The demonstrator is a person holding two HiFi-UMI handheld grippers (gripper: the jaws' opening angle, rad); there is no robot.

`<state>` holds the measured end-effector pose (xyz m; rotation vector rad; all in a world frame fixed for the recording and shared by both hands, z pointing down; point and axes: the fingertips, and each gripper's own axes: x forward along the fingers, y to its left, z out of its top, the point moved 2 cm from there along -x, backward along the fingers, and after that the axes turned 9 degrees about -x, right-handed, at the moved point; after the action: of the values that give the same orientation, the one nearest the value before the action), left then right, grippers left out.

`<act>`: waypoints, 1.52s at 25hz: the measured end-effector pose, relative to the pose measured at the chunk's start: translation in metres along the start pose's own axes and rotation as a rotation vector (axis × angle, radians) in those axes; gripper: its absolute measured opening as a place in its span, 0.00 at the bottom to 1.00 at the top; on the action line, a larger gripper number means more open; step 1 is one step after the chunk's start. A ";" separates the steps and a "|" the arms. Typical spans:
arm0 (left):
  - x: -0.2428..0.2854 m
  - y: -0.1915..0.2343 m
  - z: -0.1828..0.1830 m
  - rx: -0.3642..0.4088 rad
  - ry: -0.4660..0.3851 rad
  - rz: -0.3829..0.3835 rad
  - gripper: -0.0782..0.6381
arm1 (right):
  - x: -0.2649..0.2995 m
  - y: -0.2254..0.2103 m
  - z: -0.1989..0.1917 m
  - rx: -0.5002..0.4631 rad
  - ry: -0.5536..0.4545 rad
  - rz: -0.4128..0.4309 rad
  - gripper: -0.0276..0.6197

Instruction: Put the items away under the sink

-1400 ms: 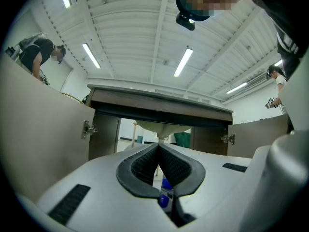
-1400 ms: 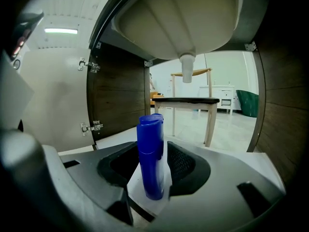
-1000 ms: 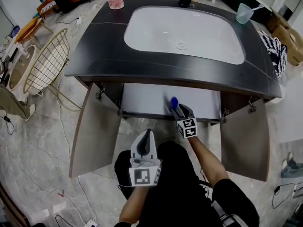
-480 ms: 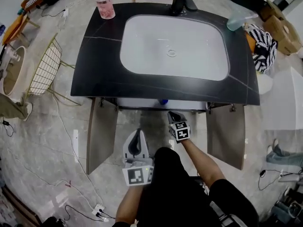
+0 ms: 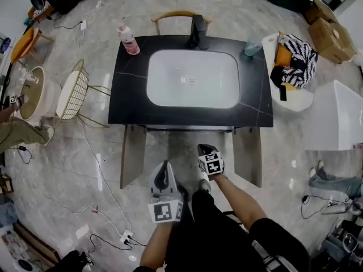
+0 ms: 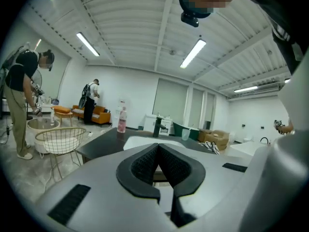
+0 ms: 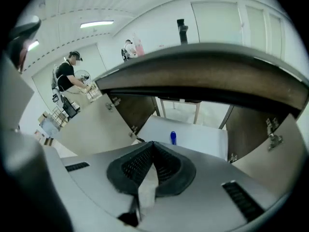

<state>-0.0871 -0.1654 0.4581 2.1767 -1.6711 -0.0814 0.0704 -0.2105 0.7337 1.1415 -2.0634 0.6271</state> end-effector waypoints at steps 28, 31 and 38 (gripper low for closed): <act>-0.155 -0.138 0.140 0.070 -0.048 -0.067 0.13 | -0.466 0.103 0.174 -0.136 -0.678 -0.068 0.06; -0.158 -0.133 0.139 0.063 -0.046 -0.067 0.13 | -0.463 0.109 0.167 -0.100 -0.660 -0.063 0.06; -0.161 -0.127 0.148 0.065 -0.067 -0.096 0.13 | -0.462 0.119 0.168 -0.104 -0.655 -0.075 0.06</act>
<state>-0.0579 -0.0279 0.2482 2.3265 -1.6251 -0.1289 0.0862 -0.0206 0.2653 1.4898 -2.5324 0.0989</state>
